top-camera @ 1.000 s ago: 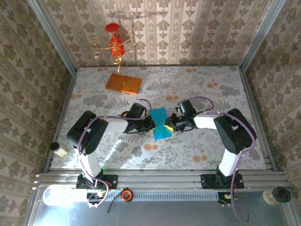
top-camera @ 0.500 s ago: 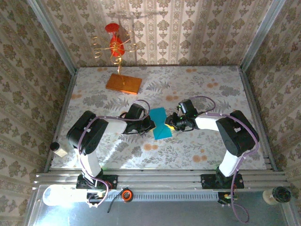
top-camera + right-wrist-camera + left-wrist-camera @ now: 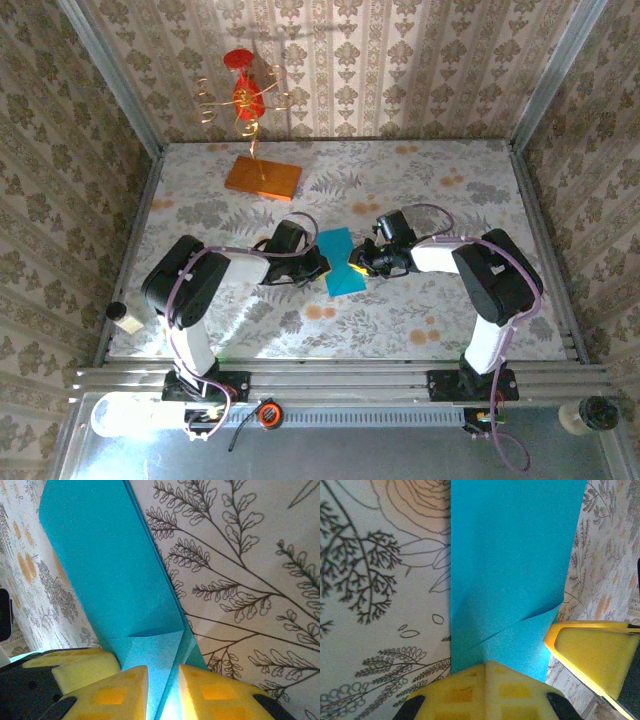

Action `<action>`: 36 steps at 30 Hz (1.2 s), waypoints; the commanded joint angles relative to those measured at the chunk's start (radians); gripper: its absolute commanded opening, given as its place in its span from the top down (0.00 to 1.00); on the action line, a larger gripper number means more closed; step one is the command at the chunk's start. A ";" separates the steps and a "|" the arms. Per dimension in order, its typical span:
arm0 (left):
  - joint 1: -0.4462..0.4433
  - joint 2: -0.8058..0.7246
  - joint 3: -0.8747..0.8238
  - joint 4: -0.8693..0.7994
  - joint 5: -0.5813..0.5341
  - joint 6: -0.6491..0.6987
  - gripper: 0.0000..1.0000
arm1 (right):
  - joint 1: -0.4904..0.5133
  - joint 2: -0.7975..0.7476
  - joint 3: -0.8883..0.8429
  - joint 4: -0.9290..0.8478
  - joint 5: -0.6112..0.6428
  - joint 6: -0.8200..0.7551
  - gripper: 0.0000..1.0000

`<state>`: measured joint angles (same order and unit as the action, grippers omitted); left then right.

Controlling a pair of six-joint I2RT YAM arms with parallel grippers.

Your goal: Fold a paper plane with a square sheet of paper (pick it up from the middle)

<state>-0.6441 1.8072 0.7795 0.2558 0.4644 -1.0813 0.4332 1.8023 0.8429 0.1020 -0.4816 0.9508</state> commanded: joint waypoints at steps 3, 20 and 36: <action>0.012 0.048 -0.036 -0.102 -0.034 -0.011 0.99 | 0.013 0.027 0.033 -0.002 -0.024 0.009 0.75; 0.016 0.051 -0.036 -0.104 -0.035 -0.011 0.99 | 0.025 -0.003 0.007 0.001 -0.027 0.007 0.76; 0.031 0.061 -0.075 -0.072 -0.035 -0.049 1.00 | 0.025 -0.004 0.053 -0.112 0.067 -0.023 0.74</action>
<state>-0.6319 1.8111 0.7521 0.3130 0.4873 -1.1084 0.4526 1.7973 0.8692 0.0364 -0.4412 0.9424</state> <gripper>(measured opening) 0.066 0.255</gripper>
